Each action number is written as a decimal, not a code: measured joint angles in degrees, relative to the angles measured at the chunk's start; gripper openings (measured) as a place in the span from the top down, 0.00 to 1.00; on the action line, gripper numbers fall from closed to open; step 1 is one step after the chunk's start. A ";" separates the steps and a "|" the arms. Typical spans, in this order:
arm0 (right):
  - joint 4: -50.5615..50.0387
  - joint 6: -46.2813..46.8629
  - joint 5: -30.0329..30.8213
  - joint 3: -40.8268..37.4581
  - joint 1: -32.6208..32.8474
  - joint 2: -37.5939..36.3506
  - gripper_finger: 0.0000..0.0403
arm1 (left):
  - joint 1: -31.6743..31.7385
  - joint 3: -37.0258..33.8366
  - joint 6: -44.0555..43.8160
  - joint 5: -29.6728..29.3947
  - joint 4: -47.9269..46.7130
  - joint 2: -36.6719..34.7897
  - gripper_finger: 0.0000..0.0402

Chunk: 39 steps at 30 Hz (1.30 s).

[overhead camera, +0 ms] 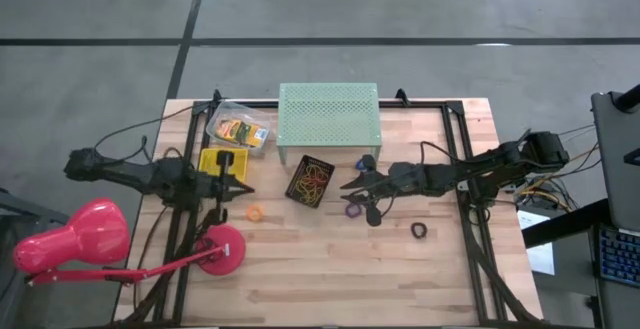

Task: Pick & Place Office Desk Supplies
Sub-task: Put the yellow spring rubber band into the yellow bin

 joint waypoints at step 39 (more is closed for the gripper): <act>0.00 -0.02 0.00 0.00 0.00 0.07 0.72 | 0.04 24.75 -122.99 -8.00 -49.82 46.77 0.68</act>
